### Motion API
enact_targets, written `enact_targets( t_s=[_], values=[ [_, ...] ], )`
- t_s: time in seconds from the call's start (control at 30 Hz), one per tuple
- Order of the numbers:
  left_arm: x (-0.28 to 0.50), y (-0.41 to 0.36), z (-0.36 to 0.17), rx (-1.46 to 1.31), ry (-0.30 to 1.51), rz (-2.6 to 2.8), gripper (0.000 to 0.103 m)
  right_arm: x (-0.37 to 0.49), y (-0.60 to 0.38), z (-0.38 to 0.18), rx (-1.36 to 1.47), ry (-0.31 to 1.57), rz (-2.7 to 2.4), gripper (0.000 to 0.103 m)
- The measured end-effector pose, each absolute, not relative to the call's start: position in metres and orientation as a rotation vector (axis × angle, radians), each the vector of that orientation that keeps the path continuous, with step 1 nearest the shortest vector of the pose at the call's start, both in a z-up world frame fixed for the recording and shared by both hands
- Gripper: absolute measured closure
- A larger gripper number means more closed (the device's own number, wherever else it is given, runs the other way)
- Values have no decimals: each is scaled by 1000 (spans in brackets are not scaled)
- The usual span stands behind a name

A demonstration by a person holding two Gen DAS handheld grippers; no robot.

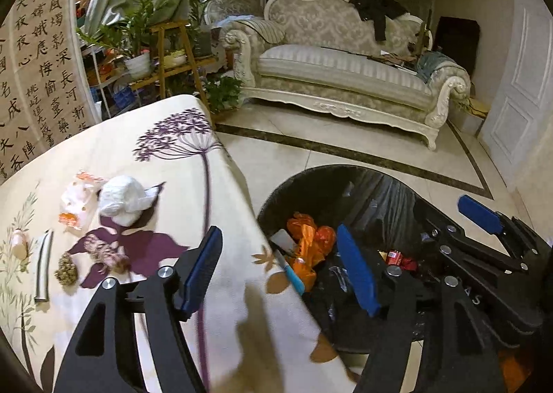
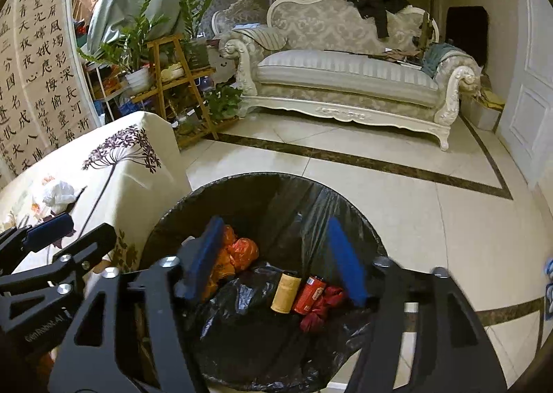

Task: Collect trash
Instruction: 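Move both grippers over the bin and release the teal tube and gold bottle, then grasp the white yogurt bottle with the left gripper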

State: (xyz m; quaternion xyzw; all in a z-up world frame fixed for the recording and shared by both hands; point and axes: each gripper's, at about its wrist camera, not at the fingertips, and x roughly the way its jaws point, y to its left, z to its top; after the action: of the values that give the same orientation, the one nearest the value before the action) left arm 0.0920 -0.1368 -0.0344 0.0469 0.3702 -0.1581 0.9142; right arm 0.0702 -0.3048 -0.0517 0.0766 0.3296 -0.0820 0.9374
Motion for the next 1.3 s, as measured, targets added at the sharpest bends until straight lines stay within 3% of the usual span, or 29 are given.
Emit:
enact_targets(
  t_s=[0.13, 0.87, 1.3],
  values=[
    [90, -115, -31, 82, 762, -294, 32, 68, -298, -48, 181, 667, -146, 23],
    [88, 63, -24, -39, 764, 59, 32, 90, -143, -27, 32, 694, 154, 23],
    [125, 140, -36, -101, 799, 169, 32, 118, -74, -23, -19, 706, 244, 23]
  ],
)
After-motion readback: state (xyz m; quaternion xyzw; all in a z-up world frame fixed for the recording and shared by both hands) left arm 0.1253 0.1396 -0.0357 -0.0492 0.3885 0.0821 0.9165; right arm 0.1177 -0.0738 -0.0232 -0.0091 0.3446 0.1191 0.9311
